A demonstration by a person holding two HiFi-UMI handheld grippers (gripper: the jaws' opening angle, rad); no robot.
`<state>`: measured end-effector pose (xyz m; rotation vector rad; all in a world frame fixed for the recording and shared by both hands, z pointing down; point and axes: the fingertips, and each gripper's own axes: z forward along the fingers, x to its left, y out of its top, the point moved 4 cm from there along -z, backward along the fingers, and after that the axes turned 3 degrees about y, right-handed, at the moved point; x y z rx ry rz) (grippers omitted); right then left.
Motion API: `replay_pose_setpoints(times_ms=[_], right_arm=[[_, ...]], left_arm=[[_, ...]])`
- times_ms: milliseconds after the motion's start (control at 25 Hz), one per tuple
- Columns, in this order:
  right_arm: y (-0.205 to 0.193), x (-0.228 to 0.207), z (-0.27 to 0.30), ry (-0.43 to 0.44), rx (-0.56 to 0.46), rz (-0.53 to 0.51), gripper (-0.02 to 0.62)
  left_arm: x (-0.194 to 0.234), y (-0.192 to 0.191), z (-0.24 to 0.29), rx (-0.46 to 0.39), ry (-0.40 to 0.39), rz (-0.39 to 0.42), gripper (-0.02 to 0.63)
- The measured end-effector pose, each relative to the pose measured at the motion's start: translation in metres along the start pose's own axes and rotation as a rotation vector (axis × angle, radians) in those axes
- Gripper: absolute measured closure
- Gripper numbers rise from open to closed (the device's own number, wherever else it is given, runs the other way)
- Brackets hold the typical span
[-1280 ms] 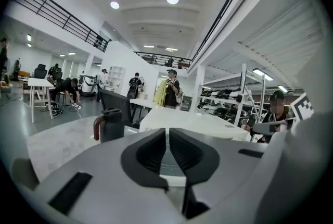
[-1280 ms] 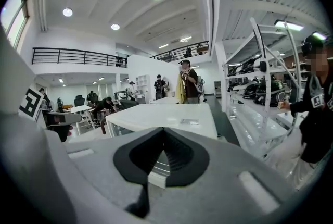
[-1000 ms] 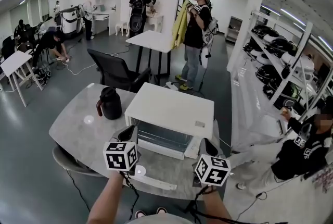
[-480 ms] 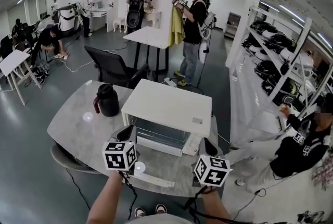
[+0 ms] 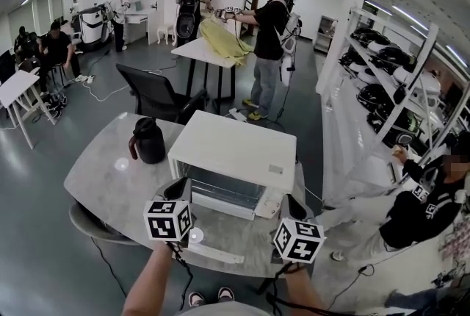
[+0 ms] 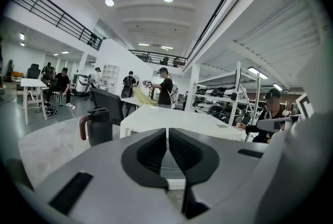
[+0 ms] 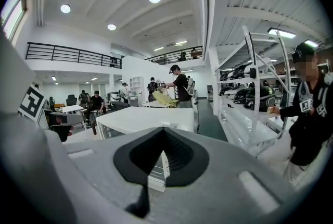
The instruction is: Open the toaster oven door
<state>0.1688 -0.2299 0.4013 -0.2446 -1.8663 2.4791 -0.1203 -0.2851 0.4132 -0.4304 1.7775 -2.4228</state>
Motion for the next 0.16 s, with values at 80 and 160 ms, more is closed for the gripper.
replay_pose_setpoints(times_ms=[80,160], right_arm=[[-0.0024,0.0008,0.0003,-0.002,0.004,-0.002,0.591],[-0.0045,0.0017,0.0003,-0.005,0.007,-0.006,0.591]], left_arm=[[0.0017,-0.0024,0.0005,0.002,0.001,0.0,0.591],[0.0031,-0.0045,0.0007,0.004,0.001,0.0,0.591]])
